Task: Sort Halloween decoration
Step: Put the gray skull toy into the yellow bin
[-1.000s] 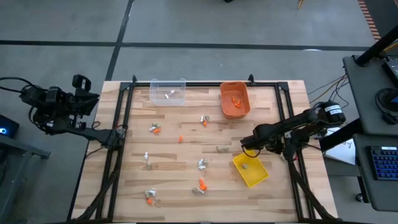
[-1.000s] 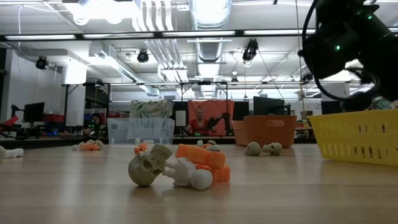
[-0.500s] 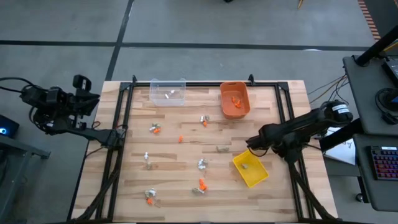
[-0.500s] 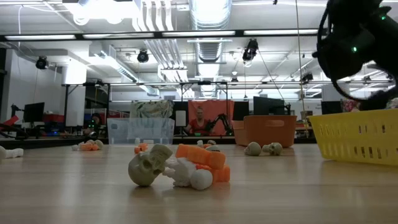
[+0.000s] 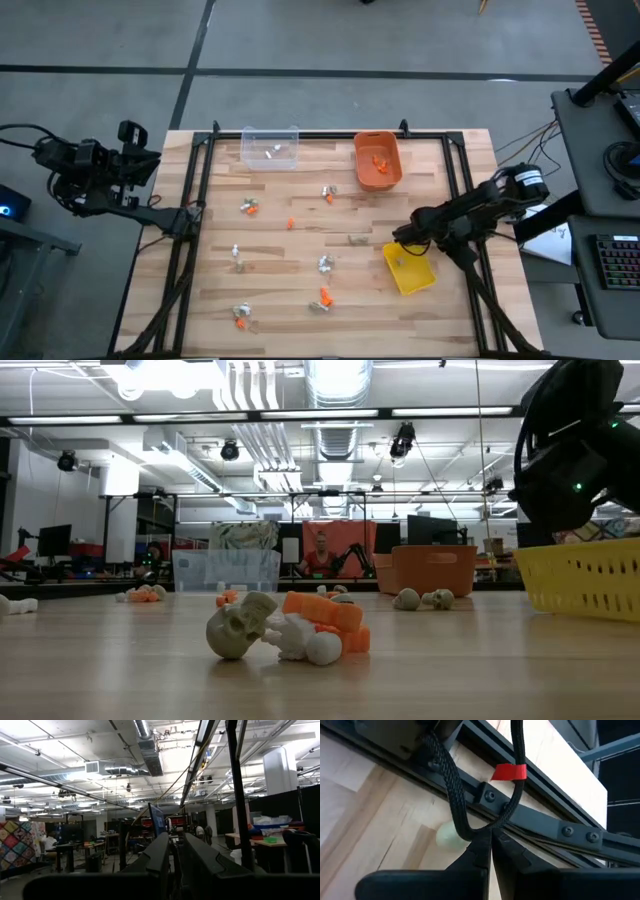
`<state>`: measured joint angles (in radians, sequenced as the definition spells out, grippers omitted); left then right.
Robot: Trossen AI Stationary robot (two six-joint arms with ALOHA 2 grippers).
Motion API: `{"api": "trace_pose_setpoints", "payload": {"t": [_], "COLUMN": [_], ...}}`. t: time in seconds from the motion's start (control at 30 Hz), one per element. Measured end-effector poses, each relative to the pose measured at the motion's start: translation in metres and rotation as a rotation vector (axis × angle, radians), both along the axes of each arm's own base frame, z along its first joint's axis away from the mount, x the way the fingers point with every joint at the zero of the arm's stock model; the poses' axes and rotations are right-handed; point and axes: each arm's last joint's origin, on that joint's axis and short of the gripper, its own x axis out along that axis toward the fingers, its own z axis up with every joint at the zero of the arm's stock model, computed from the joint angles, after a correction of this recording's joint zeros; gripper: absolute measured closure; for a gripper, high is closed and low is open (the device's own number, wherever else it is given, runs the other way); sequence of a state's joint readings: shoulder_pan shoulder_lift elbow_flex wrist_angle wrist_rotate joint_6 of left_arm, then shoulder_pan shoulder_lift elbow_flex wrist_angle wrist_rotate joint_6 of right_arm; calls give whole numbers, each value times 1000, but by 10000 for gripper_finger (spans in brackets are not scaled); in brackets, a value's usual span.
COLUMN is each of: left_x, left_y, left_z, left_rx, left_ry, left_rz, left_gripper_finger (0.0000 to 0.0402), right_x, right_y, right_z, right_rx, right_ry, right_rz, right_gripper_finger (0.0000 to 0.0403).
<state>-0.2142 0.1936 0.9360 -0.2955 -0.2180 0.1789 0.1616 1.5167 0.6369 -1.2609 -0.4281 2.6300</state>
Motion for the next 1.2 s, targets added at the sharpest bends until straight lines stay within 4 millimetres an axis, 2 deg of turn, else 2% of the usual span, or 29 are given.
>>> {"api": "trace_pose_setpoints", "payload": {"t": [0.17, 0.5, 0.67, 0.87, 1.2], "left_x": [0, 0, 0, -1, -1], "left_y": [0, 0, 0, 0, 0], "left_z": [0, 1, 1, 1, 1], "left_rx": [-6, -7, -8, -9, -9], "left_ry": [-5, -8, -11, -13, -15], "left_rz": [-3, -2, -1, 2, 7], "left_gripper_finger": [361, 361, 361, 361, 361], "right_x": [8, 12, 17, 10, 13], "right_y": [1, -2, -4, -6, -5], "right_z": [-6, -13, 0, 29, 61], "right_rx": [-2, -145, -205, -214, -114], "right_ry": [-43, -138, -196, -123, -342], "right_rz": [6, 37, 93, 99, 215], "right_gripper_finger": [394, 394, 394, 394, 394]}}
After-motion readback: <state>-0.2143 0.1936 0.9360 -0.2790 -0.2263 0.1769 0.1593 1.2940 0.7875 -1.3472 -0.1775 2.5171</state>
